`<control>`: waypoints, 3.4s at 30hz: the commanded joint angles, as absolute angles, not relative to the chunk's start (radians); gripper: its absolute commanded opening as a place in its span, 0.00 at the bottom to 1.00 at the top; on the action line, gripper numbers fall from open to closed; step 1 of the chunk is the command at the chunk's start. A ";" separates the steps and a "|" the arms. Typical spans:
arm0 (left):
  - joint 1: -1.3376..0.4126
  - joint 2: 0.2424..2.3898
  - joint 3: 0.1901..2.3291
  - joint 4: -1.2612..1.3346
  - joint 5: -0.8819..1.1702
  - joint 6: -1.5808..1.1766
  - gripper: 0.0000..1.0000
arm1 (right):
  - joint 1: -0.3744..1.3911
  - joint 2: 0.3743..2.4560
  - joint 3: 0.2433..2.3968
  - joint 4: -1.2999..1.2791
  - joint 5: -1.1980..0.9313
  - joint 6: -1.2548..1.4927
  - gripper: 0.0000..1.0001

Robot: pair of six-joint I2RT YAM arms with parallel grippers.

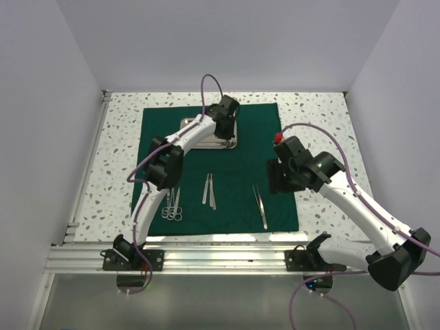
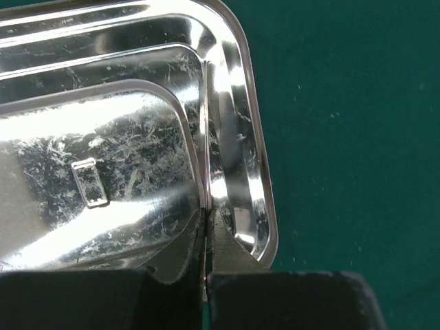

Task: Open and lay out the surgical kit
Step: Pick up the medical item from the container, then place the medical item in the surgical kit, then reset both arms

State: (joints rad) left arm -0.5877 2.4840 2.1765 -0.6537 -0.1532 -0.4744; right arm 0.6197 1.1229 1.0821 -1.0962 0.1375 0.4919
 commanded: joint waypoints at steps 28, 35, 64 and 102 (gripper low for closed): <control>-0.534 1.517 1.249 -0.150 0.775 -0.799 0.00 | 0.486 1.279 1.163 -0.330 -0.231 0.975 0.56; -0.535 1.496 1.229 -0.114 0.779 -0.827 0.00 | 0.485 1.298 1.106 -0.221 -0.279 1.061 0.56; -0.377 1.643 1.549 -0.862 0.035 -0.410 0.54 | 0.517 1.471 0.951 -0.861 -0.037 0.620 0.00; -0.374 1.036 1.168 -0.473 -0.325 -0.445 0.55 | 0.537 0.890 1.212 -0.663 0.330 0.540 0.94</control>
State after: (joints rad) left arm -0.3798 1.1007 1.2778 -0.6102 -0.1841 -0.4271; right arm 0.5365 0.9775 1.2839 -0.7784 0.2222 0.5194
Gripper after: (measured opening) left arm 0.548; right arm 0.906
